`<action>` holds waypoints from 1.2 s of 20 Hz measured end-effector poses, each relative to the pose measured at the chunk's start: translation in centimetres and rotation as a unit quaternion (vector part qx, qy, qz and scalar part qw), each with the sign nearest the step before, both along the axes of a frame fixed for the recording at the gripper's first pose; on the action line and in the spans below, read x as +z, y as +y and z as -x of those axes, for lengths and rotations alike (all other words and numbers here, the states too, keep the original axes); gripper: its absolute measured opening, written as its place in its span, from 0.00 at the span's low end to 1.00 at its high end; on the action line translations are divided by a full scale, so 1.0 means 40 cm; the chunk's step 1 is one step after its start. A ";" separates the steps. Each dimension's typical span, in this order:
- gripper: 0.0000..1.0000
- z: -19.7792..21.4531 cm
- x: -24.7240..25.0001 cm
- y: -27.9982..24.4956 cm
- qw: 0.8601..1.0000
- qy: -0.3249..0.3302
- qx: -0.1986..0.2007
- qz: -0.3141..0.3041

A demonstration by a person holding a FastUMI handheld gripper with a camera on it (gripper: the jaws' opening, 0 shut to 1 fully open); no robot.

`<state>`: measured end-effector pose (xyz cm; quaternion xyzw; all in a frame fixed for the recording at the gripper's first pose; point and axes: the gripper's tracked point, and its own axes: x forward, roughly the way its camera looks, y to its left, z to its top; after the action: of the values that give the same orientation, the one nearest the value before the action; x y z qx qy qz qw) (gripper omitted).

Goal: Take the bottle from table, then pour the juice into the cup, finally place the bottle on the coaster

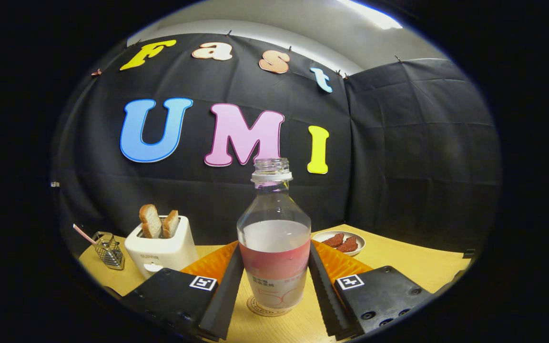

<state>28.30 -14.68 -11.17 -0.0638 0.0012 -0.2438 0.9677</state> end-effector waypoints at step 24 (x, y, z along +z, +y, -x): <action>0.77 -0.123 -0.246 -0.068 0.998 0.040 -0.039 -0.019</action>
<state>33.21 -17.40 -21.01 -0.0554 0.0473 -0.2788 0.9576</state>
